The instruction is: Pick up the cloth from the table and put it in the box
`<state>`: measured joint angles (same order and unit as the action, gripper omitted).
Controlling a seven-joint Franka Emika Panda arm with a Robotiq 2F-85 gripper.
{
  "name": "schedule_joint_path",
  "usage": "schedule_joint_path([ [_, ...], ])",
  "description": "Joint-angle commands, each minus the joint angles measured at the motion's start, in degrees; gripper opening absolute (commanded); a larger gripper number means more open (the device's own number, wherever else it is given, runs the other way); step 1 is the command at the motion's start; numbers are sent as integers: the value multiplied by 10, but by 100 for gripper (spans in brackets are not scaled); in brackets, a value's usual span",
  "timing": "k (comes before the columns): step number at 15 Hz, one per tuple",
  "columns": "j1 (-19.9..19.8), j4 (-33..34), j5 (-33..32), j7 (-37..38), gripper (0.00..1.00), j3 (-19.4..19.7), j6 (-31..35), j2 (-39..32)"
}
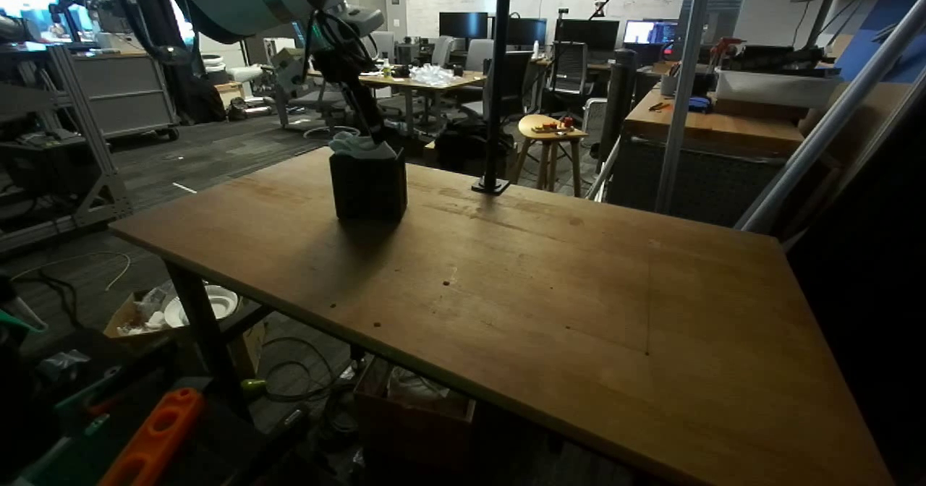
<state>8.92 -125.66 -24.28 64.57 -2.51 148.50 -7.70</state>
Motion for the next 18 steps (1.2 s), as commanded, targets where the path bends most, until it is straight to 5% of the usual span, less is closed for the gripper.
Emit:
schedule_joint_path([
  [1, 8, 32, -16, 23, 100, 10, 34, -37],
  [10, 30, 41, -7, 16, 100, 29, 52, -65],
  [12, 32, 41, -6, 15, 72, 30, 51, -66],
  [18, 35, 52, -2, 0, 27, 26, 44, -73],
])
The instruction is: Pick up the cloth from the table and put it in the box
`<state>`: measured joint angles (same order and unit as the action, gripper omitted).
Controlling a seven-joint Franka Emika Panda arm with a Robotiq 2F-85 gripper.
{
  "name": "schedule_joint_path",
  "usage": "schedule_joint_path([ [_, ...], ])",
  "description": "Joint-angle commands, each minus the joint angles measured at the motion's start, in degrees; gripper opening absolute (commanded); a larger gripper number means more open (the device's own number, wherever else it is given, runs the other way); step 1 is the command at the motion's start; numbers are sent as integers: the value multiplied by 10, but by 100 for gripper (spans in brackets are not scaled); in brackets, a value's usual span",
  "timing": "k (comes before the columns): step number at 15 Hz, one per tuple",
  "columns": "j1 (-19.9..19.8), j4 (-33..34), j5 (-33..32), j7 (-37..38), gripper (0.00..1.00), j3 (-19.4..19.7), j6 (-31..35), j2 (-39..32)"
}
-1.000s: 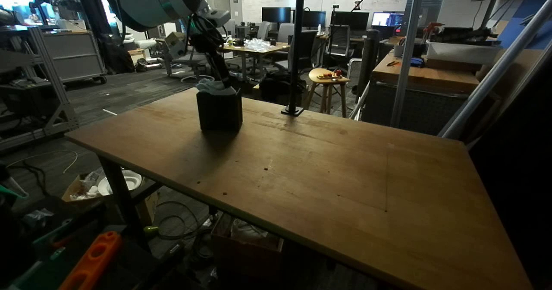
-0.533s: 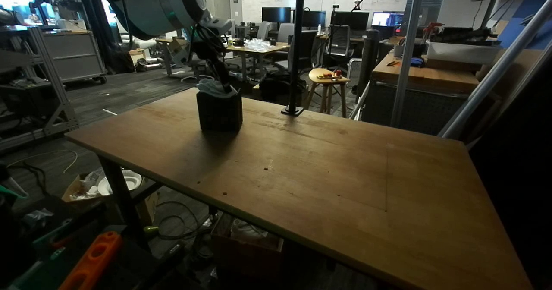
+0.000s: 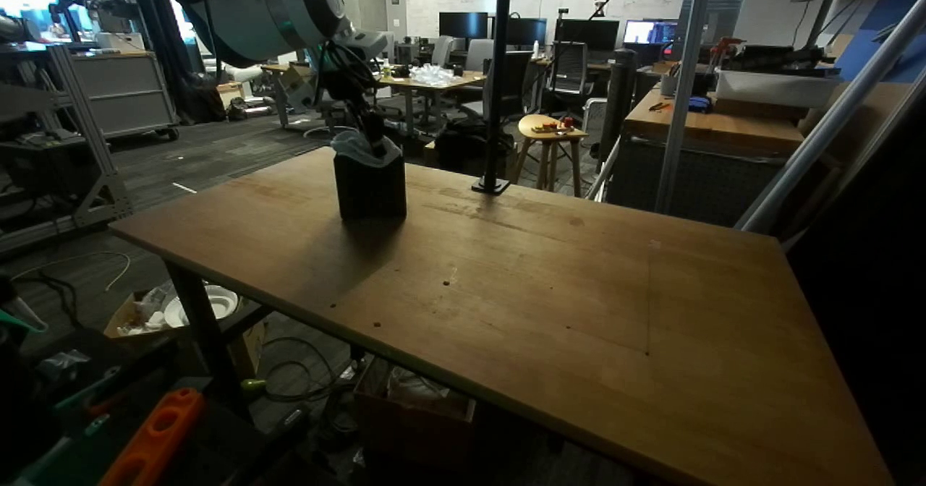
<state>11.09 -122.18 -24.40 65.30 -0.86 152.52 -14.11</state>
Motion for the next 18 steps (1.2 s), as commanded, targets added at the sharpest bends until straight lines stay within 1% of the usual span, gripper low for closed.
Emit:
schedule_joint_path([
  [1, 14, 20, 1, -11, 19, 8, 2, -10],
  [2, 15, 25, 2, -18, 11, 7, -1, -13],
  [3, 15, 33, 6, -31, 4, 3, -6, -16],
  [4, 16, 51, 14, -63, 0, -5, -27, -21],
  [7, 25, 114, 25, -149, 1, -23, -89, -48],
  [11, 39, 179, 40, -232, 2, -37, -140, -81],
  [15, 46, 205, 61, -286, 2, -36, -170, -101],
  [18, 46, 208, 72, -322, 2, -34, -164, -109],
])
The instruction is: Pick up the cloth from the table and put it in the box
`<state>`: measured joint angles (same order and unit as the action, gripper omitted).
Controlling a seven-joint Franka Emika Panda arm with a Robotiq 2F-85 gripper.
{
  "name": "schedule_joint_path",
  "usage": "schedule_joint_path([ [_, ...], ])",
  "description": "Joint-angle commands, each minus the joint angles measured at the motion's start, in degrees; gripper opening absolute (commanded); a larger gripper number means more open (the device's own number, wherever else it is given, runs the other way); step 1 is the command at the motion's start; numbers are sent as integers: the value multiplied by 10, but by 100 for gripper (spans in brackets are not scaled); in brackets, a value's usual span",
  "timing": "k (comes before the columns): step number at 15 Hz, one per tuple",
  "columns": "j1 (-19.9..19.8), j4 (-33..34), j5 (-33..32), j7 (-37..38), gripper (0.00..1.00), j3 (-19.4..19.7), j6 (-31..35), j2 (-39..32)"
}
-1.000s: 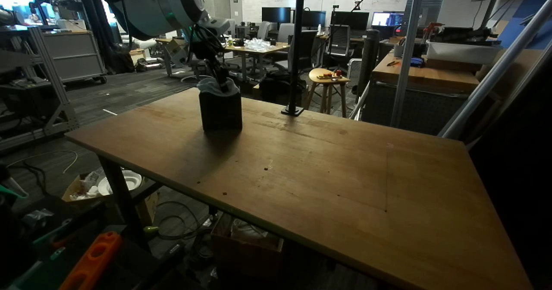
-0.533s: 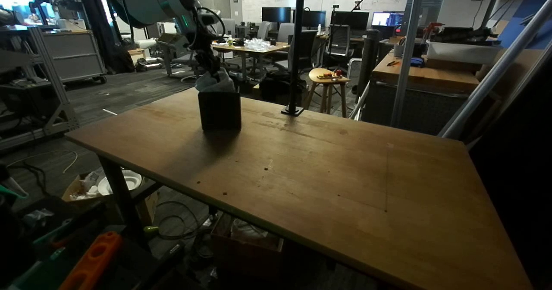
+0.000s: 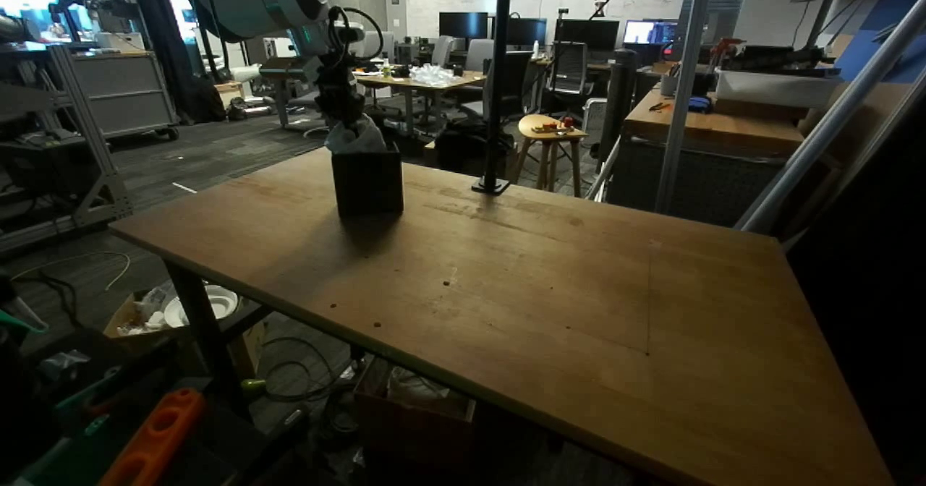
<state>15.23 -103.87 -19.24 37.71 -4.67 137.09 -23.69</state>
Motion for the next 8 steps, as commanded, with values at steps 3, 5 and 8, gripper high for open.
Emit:
schedule_joint_path([
  [3, -2, 11, 13, -115, 2, 6, 11, 2],
  [5, -16, -8, 21, -199, 2, -3, 12, 26],
  [8, -41, -21, 52, -320, 2, -24, -4, 51],
])
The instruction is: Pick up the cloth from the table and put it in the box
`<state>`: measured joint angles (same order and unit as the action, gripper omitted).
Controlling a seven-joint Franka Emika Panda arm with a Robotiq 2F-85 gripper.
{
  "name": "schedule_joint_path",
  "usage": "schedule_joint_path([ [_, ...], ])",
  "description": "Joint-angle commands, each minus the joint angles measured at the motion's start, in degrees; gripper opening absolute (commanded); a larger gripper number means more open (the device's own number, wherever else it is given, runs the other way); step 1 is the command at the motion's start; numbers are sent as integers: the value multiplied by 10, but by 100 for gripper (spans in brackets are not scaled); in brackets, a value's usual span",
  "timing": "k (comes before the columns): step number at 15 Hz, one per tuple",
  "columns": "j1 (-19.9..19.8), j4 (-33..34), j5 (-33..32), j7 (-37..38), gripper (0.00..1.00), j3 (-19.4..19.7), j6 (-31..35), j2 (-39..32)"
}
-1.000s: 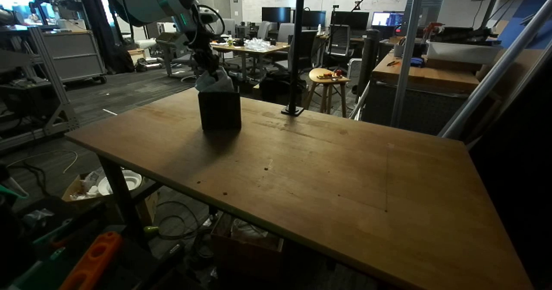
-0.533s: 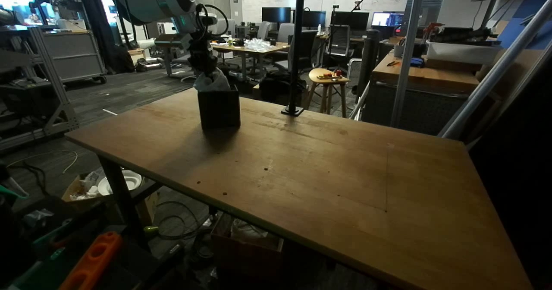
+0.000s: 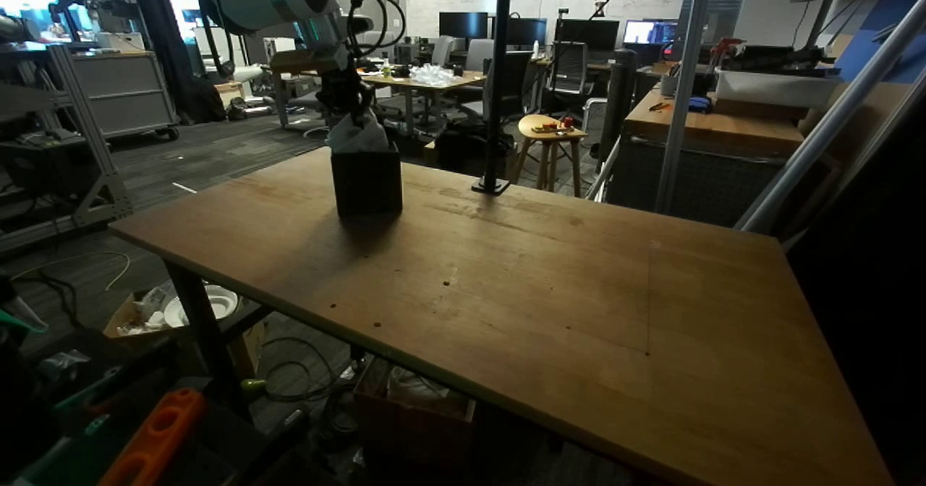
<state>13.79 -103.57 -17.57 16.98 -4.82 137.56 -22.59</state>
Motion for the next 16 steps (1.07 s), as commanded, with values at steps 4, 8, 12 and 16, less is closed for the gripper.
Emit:
schedule_joint_path([
  [4, -53, -26, 111, -264, 2, -53, -24, 40],
  [8, -63, -29, 161, -342, 2, -72, -38, 31],
  [12, -61, -32, 166, -362, 2, -72, -56, 30],
  [16, -51, -29, 136, -349, 2, -60, -68, 30],
])
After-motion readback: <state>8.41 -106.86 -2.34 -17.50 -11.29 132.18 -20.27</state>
